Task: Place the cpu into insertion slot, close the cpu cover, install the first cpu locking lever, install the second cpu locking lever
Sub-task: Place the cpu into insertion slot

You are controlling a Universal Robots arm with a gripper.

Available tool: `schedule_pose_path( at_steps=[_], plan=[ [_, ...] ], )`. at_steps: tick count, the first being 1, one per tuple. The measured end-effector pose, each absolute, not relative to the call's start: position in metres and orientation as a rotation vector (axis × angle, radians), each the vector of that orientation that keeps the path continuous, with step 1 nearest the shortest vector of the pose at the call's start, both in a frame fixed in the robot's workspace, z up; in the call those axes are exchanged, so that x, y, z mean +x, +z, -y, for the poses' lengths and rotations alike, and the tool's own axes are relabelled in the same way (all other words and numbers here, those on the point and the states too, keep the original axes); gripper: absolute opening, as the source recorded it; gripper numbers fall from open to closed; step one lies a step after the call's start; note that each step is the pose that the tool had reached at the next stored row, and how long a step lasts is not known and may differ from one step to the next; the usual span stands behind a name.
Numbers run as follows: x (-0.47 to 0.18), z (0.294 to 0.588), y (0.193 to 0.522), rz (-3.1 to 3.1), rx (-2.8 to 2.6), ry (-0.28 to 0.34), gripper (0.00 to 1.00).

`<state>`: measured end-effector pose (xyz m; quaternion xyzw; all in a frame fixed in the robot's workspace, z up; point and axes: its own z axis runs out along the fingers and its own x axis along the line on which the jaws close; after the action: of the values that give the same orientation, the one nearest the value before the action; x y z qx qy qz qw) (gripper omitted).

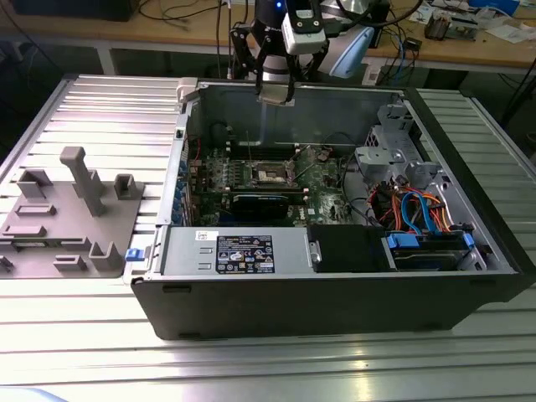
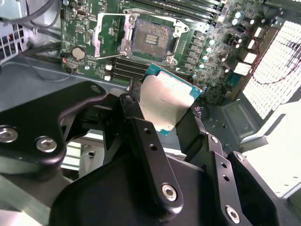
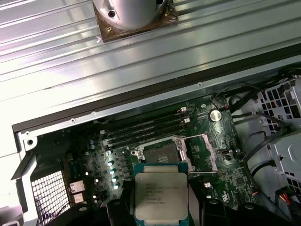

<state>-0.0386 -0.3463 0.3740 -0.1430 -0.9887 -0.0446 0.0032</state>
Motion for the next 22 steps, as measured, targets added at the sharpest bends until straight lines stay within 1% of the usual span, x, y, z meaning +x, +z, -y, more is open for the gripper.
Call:
schedule_pose_path(
  at_steps=[10, 18, 22],
  plan=[
    [-0.0385, 0.3463, 0.3738, 3.098, -0.466, -0.140, 0.54],
    [-0.0385, 0.3463, 0.3732, 3.068, -0.660, -0.140, 0.54],
    [-0.0386, 0.3463, 0.3731, 3.066, -0.672, -0.140, 0.54]
  ],
)
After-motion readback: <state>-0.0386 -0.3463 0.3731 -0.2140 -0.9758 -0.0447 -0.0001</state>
